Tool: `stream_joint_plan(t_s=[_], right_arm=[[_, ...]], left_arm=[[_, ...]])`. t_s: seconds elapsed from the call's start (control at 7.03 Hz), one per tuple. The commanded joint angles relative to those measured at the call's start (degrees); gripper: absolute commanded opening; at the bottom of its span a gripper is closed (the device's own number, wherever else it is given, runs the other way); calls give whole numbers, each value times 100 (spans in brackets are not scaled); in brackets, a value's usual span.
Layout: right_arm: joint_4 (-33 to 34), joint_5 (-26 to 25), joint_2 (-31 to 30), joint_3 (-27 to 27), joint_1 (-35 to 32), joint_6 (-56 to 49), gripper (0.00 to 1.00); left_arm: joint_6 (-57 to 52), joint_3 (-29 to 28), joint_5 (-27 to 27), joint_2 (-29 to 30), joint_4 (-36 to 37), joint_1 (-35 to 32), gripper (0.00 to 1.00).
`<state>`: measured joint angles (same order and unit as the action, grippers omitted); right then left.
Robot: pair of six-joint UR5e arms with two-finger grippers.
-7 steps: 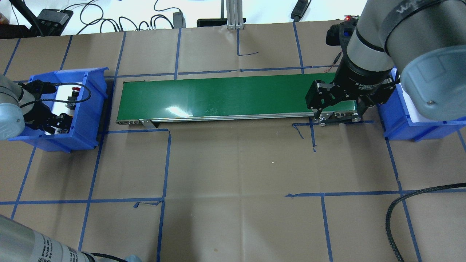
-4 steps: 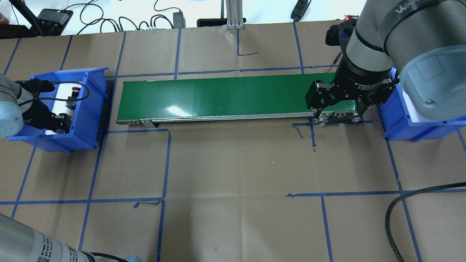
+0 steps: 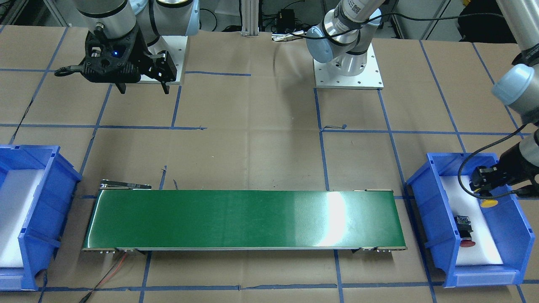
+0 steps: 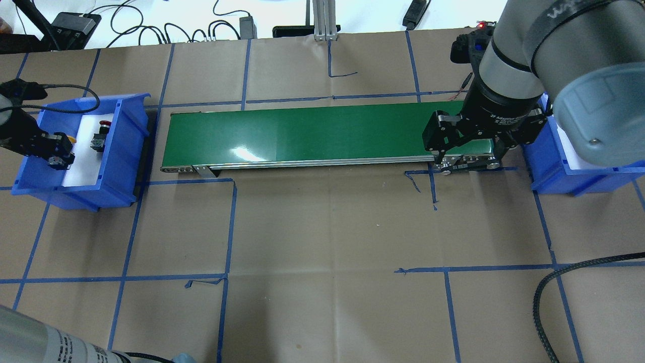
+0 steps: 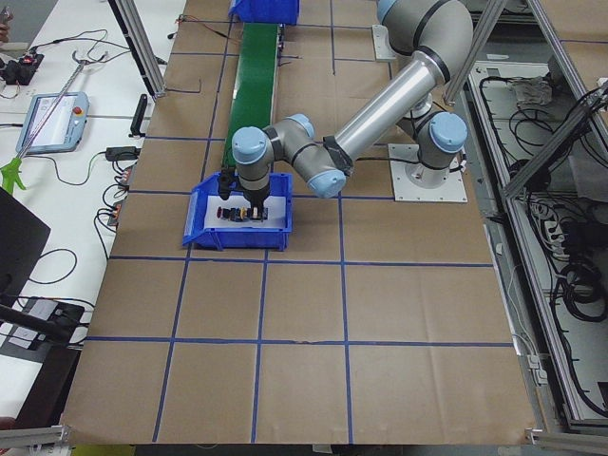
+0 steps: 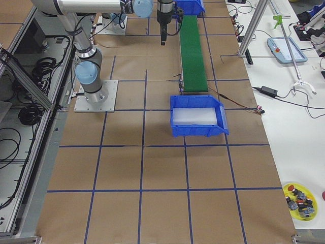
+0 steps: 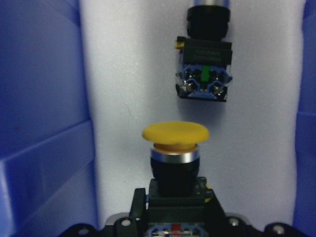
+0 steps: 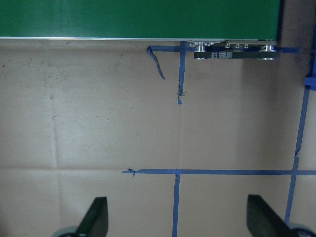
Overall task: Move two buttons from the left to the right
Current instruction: 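Close the left gripper on the yellow button and lift it, then carry the yellow button onto the conveyor and release it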
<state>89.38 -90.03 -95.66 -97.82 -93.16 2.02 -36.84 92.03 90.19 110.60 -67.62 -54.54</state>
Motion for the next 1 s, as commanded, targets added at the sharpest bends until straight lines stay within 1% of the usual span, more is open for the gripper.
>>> stream_joint_plan(t_s=[0.0,0.14,0.28,0.43,0.85], right_arm=[[0,3,3,0,0,0,100],[0,3,3,0,0,0,100],[0,3,3,0,0,0,100],[0,3,3,0,0,0,100],[0,3,-5,0,0,0,100]], left_arm=[[1,-929,34,-187,-1303,-30,0],[10,-1019,42,-179,-1359,-39,0],[149,-942,34,-144,-1351,-152,0],[716,-915,34,-83,-1342,-562,0],[2211,-906,25,14,-1272,-2143,0]])
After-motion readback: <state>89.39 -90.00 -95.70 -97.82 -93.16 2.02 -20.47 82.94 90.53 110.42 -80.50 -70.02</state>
